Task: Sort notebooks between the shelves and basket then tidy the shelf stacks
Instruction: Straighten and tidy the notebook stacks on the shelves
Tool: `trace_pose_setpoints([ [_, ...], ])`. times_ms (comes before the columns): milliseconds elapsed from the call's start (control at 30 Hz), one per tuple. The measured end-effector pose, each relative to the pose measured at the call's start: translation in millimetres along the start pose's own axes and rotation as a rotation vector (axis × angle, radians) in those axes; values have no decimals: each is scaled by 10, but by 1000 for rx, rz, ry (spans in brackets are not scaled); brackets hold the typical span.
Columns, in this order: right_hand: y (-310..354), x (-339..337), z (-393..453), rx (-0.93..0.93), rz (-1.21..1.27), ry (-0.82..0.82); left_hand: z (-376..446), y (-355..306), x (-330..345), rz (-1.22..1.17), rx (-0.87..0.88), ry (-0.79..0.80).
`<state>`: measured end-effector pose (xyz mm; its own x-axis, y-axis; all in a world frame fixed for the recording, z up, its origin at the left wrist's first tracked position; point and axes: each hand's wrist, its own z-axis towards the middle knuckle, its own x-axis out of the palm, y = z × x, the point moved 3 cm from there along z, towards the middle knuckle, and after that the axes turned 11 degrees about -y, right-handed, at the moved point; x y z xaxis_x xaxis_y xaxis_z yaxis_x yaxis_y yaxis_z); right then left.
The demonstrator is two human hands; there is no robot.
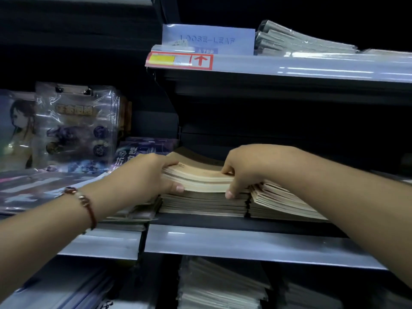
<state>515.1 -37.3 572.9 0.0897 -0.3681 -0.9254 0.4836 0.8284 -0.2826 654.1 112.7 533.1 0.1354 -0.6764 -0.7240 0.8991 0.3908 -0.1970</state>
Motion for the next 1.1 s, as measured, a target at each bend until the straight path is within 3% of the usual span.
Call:
trace_pose_setpoints([
  [267, -122, 122, 242, -24, 29, -112, 260, 55, 199, 27, 16, -25],
  [400, -111, 167, 220, -7, 39, -126, 229, 48, 215, -5, -63, -23],
  [500, -98, 170, 148, 8, 56, -119, 186, 21, 194, -81, -69, 49],
  [600, -63, 180, 75, -16, 30, -103, 161, 66, 159, 69, 6, 173],
  [700, -7, 169, 95, -28, -84, -145, 212, 136, 113, 187, 65, 162],
  [867, 32, 96, 124, 1, -129, -149, 273, 153, 123, 90, -50, 167],
  [967, 24, 149, 66, 23, -92, -176, 258, 191, 181, -97, -165, 190],
  [1100, 41, 199, -68, -3, 103, -18, 267, 91, 273, -853, -459, 250],
])
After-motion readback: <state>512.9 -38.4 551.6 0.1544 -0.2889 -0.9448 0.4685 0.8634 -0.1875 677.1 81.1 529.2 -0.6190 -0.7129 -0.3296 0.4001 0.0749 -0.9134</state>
